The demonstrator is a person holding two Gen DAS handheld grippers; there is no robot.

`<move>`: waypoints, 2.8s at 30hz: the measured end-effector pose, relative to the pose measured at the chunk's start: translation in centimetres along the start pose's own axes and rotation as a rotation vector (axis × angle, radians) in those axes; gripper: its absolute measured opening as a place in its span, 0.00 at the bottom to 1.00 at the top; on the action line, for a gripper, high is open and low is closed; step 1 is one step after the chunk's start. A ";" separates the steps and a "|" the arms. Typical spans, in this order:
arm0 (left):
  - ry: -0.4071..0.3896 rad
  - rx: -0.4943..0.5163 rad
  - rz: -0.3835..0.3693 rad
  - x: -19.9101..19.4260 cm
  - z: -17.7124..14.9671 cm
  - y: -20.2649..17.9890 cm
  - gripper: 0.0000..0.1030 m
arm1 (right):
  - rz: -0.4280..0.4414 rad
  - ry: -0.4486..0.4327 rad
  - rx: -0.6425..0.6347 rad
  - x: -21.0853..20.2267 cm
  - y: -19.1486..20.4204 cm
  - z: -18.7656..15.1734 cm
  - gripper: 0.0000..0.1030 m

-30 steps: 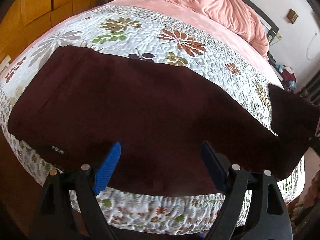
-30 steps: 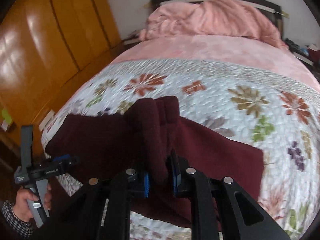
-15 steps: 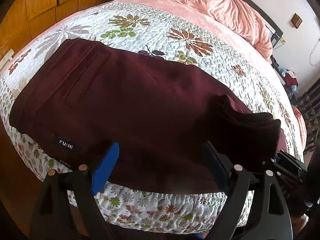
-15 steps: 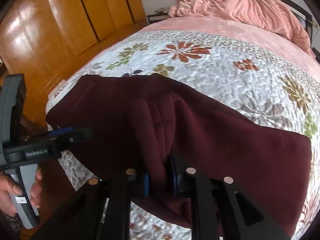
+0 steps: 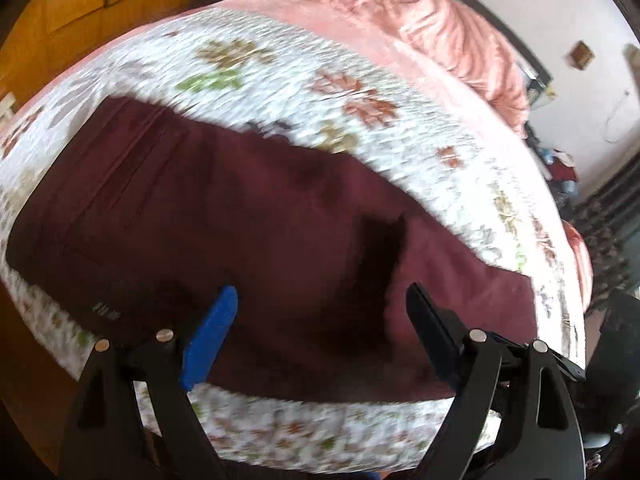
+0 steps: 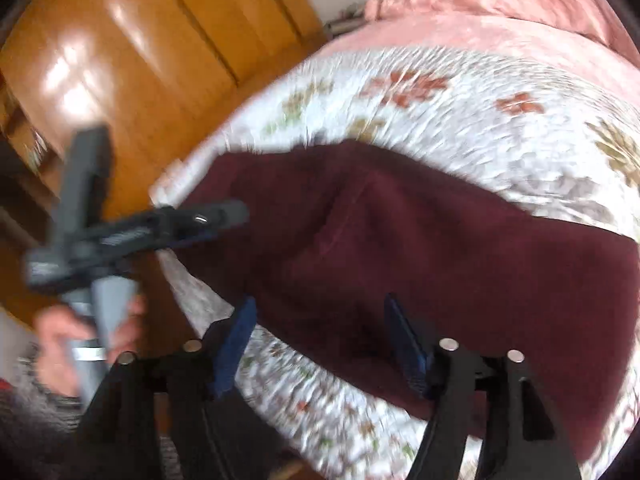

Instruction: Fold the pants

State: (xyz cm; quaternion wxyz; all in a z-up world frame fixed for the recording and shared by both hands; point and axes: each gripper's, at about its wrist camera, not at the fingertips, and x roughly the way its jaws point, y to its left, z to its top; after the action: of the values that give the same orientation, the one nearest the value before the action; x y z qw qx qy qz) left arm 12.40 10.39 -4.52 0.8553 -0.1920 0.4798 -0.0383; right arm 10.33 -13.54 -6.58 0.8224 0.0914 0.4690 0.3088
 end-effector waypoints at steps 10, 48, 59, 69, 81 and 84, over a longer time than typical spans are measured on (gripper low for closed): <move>0.127 0.233 -0.081 6.2 -1.5 -9.8 0.83 | -0.162 0.004 0.361 -8.6 -15.1 -3.0 0.80; 0.030 0.080 -0.009 -2.3 -1.1 1.7 0.86 | -0.116 -0.031 0.180 -7.6 -7.7 0.2 0.46; 0.001 -0.122 0.124 -6.0 -1.6 12.8 0.86 | -0.212 0.225 0.058 7.7 -2.5 0.6 0.46; -0.003 -0.426 -0.084 -6.8 -1.5 19.7 0.86 | -0.105 0.095 0.074 3.4 -0.9 2.0 0.57; 0.061 -0.612 -0.254 -2.4 -1.4 21.2 0.81 | -0.120 0.150 0.133 5.3 -3.0 0.5 0.57; 0.085 -0.666 -0.271 -0.6 -1.8 21.7 0.80 | -0.103 0.144 0.154 5.5 -3.6 0.2 0.56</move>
State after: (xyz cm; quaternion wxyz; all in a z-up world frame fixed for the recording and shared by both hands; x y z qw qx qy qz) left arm 8.02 30.04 -12.73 0.7122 -0.5202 0.4714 -0.0007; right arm 14.00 -13.07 -11.99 0.7918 0.1076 0.5534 0.2350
